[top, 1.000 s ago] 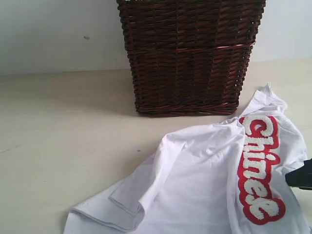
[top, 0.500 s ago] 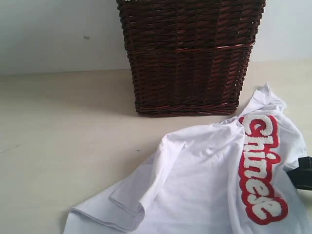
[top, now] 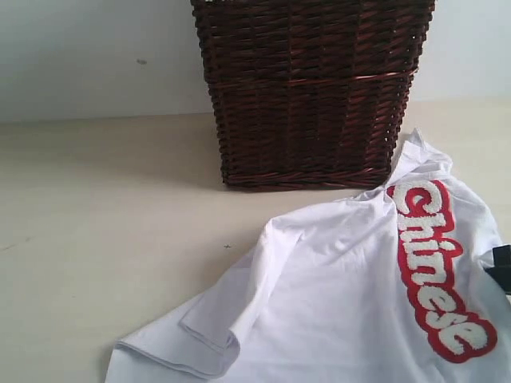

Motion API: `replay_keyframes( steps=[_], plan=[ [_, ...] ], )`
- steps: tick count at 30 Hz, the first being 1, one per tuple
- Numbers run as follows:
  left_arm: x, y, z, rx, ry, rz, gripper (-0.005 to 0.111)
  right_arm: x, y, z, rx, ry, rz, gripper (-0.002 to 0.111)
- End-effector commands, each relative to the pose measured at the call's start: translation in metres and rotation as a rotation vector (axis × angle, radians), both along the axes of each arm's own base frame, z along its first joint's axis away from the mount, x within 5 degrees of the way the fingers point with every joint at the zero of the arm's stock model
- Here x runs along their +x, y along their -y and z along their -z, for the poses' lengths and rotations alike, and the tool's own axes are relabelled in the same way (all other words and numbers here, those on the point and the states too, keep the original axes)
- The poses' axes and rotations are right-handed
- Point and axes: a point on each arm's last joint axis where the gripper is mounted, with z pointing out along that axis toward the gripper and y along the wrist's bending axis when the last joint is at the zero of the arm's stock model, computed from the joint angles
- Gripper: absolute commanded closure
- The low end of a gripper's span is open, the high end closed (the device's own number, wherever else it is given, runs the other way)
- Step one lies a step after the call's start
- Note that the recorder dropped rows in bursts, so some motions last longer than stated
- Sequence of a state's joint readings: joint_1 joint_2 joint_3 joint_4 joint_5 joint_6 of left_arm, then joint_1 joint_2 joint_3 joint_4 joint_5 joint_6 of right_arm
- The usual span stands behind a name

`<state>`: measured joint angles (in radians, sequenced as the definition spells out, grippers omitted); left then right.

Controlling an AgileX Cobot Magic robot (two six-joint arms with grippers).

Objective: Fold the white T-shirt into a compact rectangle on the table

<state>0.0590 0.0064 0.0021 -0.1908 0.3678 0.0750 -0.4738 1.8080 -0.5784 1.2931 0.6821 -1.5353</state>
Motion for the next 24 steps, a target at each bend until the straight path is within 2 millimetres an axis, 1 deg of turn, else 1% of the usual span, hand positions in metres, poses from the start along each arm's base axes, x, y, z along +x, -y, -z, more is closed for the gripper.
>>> replay_keyframes(
  steps=[1, 5, 8, 11, 14, 16, 20, 21, 22, 24],
  plan=[
    [0.0, 0.0, -0.001, -0.004, 0.013, 0.005, 0.107, -0.003, 0.003, -0.017, -0.097, 0.056, -0.109, 0.106],
    [0.0, 0.0, -0.001, -0.004, 0.013, 0.005, 0.107, -0.013, 0.009, -0.038, -0.301, 0.084, -0.228, 0.106],
    [0.0, 0.0, -0.001, -0.004, 0.013, 0.005, 0.107, -0.018, 0.018, -0.053, -0.472, 0.11, -0.272, 0.106],
    [0.0, 0.0, -0.001, -0.005, 0.011, 0.005, 0.107, -0.022, 0.024, -0.069, -0.621, 0.144, -0.282, 0.106],
    [0.0, 0.0, -0.001, -0.005, 0.011, 0.005, 0.107, -0.027, 0.027, -0.079, -0.721, 0.156, -0.338, 0.106],
    [0.0, 0.0, -0.001, -0.005, 0.011, 0.005, 0.107, -0.03, 0.027, -0.08, -0.734, 0.141, -0.36, 0.106],
    [0.0, 0.0, -0.001, -0.005, 0.011, 0.005, 0.107, -0.035, 0.023, -0.078, -0.692, 0.1, -0.415, 0.104],
    [0.0, 0.0, -0.001, -0.005, 0.011, 0.005, 0.107, -0.035, 0.023, -0.078, -0.685, 0.102, -0.409, 0.102],
    [0.0, 0.0, -0.001, -0.005, 0.011, 0.005, 0.107, -0.035, 0.023, -0.078, -0.685, 0.103, -0.407, 0.097],
    [0.0, 0.0, -0.001, -0.005, 0.011, 0.005, 0.107, -0.033, 0.023, -0.078, -0.687, 0.117, -0.397, 0.083]
  ],
)
